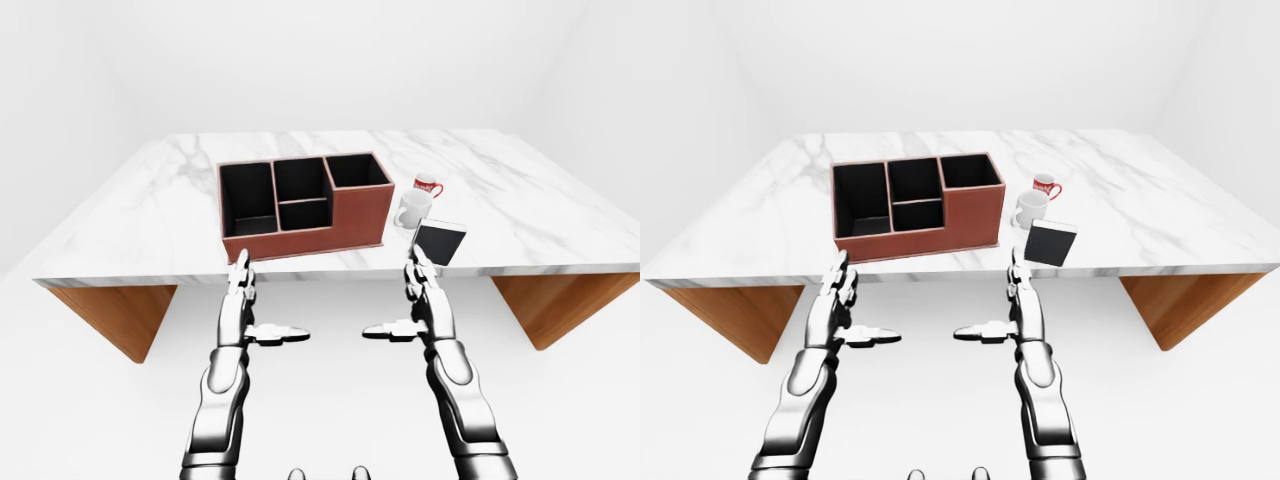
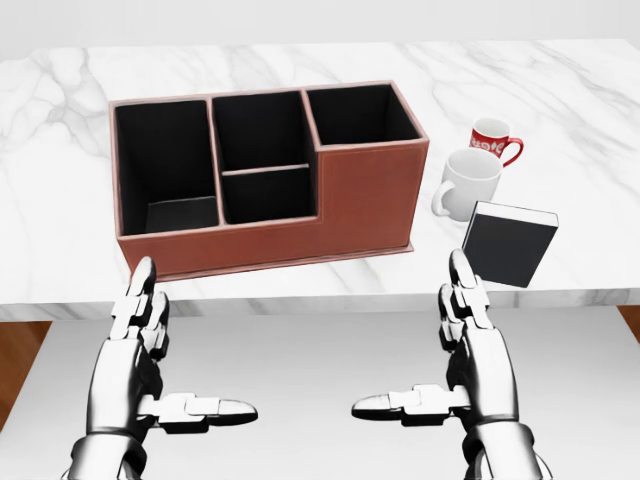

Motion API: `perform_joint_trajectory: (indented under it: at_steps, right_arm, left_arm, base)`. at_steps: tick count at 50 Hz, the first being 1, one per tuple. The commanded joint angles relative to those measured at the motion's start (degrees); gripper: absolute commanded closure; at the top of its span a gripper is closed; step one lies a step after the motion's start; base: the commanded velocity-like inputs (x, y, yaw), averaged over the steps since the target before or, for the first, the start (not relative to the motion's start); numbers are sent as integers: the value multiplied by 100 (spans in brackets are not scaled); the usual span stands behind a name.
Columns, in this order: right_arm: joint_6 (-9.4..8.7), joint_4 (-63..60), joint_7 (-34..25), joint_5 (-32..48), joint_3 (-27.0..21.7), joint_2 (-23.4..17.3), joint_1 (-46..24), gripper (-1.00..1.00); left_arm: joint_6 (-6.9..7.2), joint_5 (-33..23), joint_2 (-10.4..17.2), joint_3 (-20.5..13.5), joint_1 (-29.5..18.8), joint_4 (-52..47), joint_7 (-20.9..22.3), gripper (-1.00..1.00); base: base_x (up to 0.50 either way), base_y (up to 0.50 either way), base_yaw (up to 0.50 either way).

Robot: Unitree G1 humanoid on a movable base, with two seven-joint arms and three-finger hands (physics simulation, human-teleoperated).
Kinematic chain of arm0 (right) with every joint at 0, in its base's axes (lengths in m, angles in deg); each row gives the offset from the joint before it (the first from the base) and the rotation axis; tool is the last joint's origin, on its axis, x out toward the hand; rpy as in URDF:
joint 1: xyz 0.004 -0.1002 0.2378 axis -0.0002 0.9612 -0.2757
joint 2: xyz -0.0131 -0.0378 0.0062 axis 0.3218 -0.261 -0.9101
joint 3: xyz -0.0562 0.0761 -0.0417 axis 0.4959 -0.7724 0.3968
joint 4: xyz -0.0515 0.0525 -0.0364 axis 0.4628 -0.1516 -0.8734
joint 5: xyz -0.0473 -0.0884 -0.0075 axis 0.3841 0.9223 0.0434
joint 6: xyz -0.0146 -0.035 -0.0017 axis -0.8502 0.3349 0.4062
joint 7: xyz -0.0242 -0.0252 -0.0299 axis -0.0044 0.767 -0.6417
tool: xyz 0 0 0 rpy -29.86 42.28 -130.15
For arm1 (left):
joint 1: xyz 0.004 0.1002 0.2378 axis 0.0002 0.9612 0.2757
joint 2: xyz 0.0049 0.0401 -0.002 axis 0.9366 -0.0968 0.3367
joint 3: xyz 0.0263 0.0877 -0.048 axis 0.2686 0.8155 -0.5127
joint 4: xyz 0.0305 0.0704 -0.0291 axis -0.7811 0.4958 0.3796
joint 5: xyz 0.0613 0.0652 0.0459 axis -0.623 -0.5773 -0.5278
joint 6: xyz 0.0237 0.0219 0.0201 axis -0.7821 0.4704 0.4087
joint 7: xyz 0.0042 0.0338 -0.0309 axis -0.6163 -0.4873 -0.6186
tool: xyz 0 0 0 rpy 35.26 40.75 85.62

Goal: Pick up the book and place it in the right compartment of the caddy.

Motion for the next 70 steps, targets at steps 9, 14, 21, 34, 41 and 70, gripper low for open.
perform_joint_trajectory:
  at_steps: [9, 14, 21, 34, 41, 70]
  right_arm:
    - [-63, -22, -189, -163, -122, -55, 23, -100]
    - [-479, -565, -134, -300, -377, -169, -29, -100]
    - [-481, -1160, -44, -497, -790, -323, -99, -100]
    - [-481, -3073, -94, -2068, -3271, -1123, -34, -100]
    - [-481, -2753, -276, -2278, -3673, -1255, 13, -100]
    - [-481, -3113, -298, -2377, -3836, -1349, 48, -100]
  left_arm:
    - [51, 67, 59, -111, 12, -42, 167, -100]
    - [383, 218, 191, -403, -109, -459, 147, -100]
    - [529, 583, 430, -1005, -306, -943, 33, -100]
    - [443, 2202, 1150, -2467, -649, -824, -826, -100]
    - [268, 2701, 1454, -2955, -634, -903, -1325, -100]
    - [-57, 2776, 1451, -2881, -560, -755, -1532, -100]
  base:
    - [0, 0, 0]
    - [0, 0, 0]
    - [0, 0, 0]
    - [0, 0, 0]
    - [0, 0, 0]
    - [14, 0, 0]
